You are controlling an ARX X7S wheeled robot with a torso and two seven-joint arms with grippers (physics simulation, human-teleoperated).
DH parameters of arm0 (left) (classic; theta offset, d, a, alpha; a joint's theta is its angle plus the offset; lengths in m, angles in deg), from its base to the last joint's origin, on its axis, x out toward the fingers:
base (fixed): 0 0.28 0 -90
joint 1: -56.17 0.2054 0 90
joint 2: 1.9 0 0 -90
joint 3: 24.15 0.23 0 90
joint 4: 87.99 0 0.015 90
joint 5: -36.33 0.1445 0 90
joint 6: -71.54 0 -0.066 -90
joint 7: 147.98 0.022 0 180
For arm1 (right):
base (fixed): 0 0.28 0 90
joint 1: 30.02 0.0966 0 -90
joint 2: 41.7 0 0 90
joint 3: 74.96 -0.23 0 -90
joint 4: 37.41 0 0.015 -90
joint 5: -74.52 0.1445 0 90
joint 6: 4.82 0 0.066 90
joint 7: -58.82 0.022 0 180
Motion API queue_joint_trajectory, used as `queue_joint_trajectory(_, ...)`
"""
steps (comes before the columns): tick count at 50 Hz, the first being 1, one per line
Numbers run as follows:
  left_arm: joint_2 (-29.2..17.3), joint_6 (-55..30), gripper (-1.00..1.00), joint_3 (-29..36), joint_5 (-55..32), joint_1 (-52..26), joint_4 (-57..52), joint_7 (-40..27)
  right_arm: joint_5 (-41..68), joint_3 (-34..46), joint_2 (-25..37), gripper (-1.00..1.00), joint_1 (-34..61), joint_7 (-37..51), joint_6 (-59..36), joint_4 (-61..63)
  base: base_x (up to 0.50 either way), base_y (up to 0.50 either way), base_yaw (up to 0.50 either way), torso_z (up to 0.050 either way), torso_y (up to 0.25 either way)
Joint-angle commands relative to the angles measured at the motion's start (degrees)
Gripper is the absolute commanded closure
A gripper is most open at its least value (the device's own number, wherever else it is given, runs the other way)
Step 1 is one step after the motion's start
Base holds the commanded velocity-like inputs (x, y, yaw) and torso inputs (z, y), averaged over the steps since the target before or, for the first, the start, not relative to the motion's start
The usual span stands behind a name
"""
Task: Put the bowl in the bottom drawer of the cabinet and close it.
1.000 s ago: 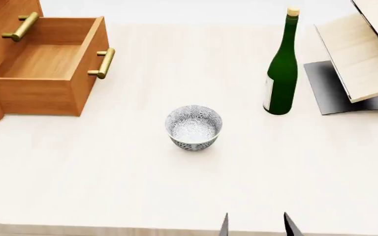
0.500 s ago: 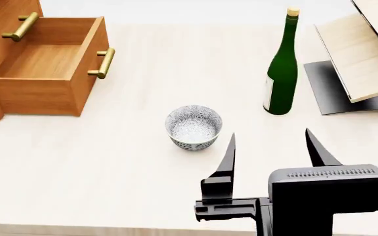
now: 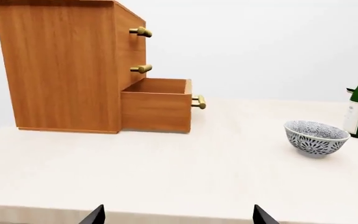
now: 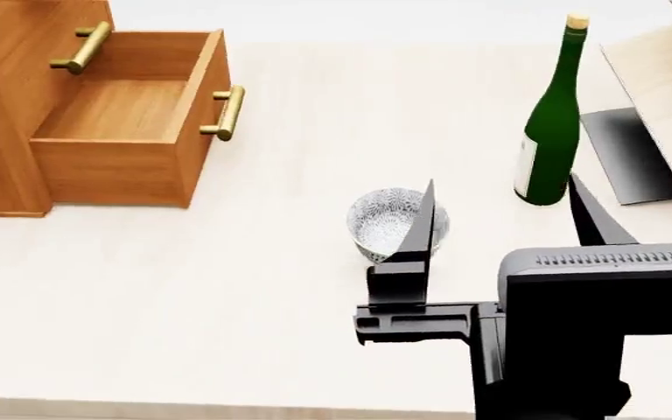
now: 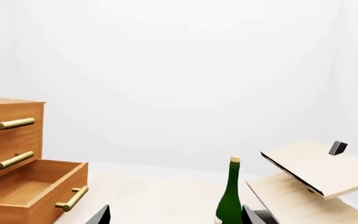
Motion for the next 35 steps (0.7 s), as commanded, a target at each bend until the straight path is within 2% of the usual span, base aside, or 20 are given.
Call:
queue_joint_trajectory(1,-0.5,-0.2,-1.0,0.6,0.0,-0.9,0.6,-0.6,0.8,-0.7,-0.1,-1.0,0.4,0.0,1.8,-1.7,0.0,0.5,0.0,0.0,0.0)
queue_joint_trajectory(35,-1.9,1.1,-1.0,1.8,-0.8,-0.4,1.0,-1.8,2.7,-0.2,0.5,-1.0,0.9,1.0,0.2,-0.3,0.0,0.5,0.0,0.0,0.0)
